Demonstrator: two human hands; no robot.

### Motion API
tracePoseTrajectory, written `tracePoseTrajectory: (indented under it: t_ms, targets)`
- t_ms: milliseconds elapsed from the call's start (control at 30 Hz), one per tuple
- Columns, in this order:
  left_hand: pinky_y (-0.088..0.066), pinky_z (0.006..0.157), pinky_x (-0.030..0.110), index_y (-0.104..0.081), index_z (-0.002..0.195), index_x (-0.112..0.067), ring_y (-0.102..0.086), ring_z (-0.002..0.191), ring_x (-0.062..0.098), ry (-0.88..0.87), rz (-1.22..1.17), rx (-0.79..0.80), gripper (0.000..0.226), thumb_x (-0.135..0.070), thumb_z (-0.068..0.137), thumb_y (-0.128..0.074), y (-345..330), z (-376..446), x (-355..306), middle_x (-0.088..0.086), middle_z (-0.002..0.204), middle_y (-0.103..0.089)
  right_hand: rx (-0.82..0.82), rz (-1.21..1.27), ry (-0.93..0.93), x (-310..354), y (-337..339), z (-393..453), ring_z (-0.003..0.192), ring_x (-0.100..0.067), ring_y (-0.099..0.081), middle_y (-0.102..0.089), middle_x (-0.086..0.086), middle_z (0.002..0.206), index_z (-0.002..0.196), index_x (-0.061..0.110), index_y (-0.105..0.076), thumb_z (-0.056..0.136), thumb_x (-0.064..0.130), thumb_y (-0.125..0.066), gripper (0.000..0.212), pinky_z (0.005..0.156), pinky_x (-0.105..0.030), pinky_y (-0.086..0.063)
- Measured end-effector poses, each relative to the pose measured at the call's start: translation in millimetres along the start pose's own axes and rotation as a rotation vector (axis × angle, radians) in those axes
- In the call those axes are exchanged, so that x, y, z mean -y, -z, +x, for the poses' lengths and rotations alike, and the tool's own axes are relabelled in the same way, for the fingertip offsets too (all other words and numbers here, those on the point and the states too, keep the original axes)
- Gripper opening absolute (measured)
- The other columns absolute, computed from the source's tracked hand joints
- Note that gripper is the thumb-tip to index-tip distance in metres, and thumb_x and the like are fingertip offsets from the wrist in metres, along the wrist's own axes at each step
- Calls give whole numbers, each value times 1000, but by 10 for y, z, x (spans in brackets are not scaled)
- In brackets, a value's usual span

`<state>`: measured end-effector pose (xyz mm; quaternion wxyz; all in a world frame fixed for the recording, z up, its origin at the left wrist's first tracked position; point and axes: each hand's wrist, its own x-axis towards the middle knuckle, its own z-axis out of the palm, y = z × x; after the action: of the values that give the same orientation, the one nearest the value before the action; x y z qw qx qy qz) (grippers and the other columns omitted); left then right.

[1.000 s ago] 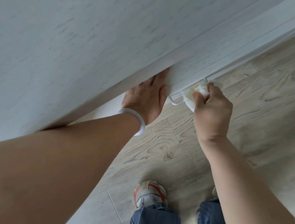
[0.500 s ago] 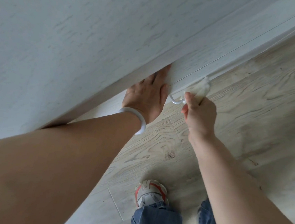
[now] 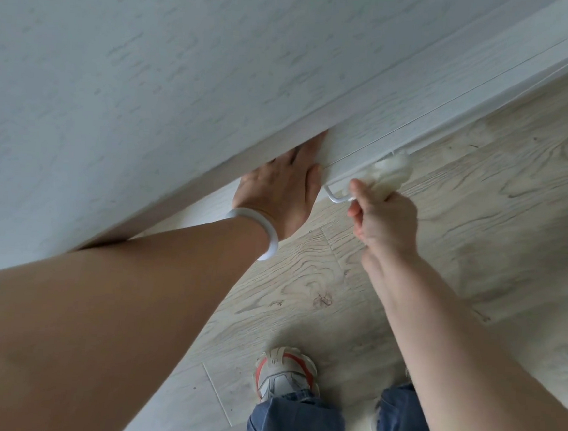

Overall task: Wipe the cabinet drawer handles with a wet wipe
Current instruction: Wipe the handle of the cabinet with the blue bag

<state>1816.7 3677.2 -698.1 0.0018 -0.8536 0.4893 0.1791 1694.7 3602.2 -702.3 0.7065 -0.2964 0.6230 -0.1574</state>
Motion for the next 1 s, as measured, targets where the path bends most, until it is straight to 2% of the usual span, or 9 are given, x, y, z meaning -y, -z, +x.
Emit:
tracePoseTrajectory:
  t_ms: [167, 233, 300, 400, 500, 567, 633, 833, 1000]
  targets:
    - [-39, 105, 51, -3, 155, -30, -45, 133, 30, -4, 13, -10, 54, -38, 104, -18, 7, 5, -3, -2, 156, -31, 65, -64, -20, 34, 54, 8, 29, -3, -35, -53, 1, 44, 64, 9, -57, 84, 11, -72, 25, 33, -15, -25]
    - [-39, 106, 50, -3, 155, -31, -44, 134, 29, -2, 10, -7, 54, -39, 104, -18, 0, -2, -4, -3, 156, -30, 17, -172, 60, 53, 113, 64, 35, -6, -42, -56, 0, 50, 66, 10, -60, 82, 18, -74, 23, 38, -20, -35]
    - [-38, 107, 49, -2, 155, -32, -42, 136, 27, 7, -4, 9, 53, -40, 104, -16, -4, -5, -4, -5, 156, -29, -60, -446, 202, 49, 179, 98, 57, -16, -59, -64, -4, 66, 78, 8, -64, 82, 35, -72, 28, 60, -37, -53]
    - [-38, 106, 47, -6, 154, -31, -41, 136, 25, 11, -11, 16, 52, -40, 104, -16, -9, -1, 3, -6, 155, -31, -144, -798, 363, 55, 308, 89, 99, -36, -56, -60, -24, 103, 103, -5, -59, 95, 46, -50, 52, 88, -49, -47]
    - [-39, 106, 45, -10, 154, -29, -43, 135, 25, 10, -18, 10, 51, -39, 104, -16, -12, 0, 3, -5, 153, -35, -217, -900, 590, 111, 367, 66, 95, -34, -51, -56, -31, 108, 88, -7, -59, 99, 31, -38, 45, 80, -31, -36]
    - [-39, 106, 45, -10, 154, -29, -41, 136, 24, 6, -20, 4, 51, -40, 104, -16, -12, 3, 8, -4, 154, -33, -284, -856, 692, 133, 355, 75, 101, -32, -52, -54, -27, 115, 102, -8, -60, 95, 7, -46, 22, 79, -15, -30]
    - [-38, 107, 44, -10, 154, -29, -38, 139, 23, 4, -18, 2, 51, -40, 104, -16, -19, -1, 14, -5, 156, -30, -349, -788, 791, 134, 312, 105, 100, -26, -55, -56, -18, 115, 113, 0, -61, 85, -5, -51, 29, 80, -12, -34]
    - [-37, 108, 44, -10, 154, -32, -39, 137, 24, 11, -47, 1, 51, -39, 104, -17, -16, 0, 14, -6, 154, -32, -217, -771, 965, -44, 208, 104, 95, -21, -58, -52, -20, 114, 103, 3, -70, 86, 0, -57, 22, 87, 2, -35]
    - [-34, 110, 45, -6, 154, -32, -37, 139, 24, 13, -40, 20, 52, -40, 104, -16, -13, 1, 9, -6, 157, -29, -189, -706, 996, -205, 164, 80, 79, -13, -52, -52, -21, 98, 101, 0, -72, 88, 3, -63, 16, 81, 2, -37]
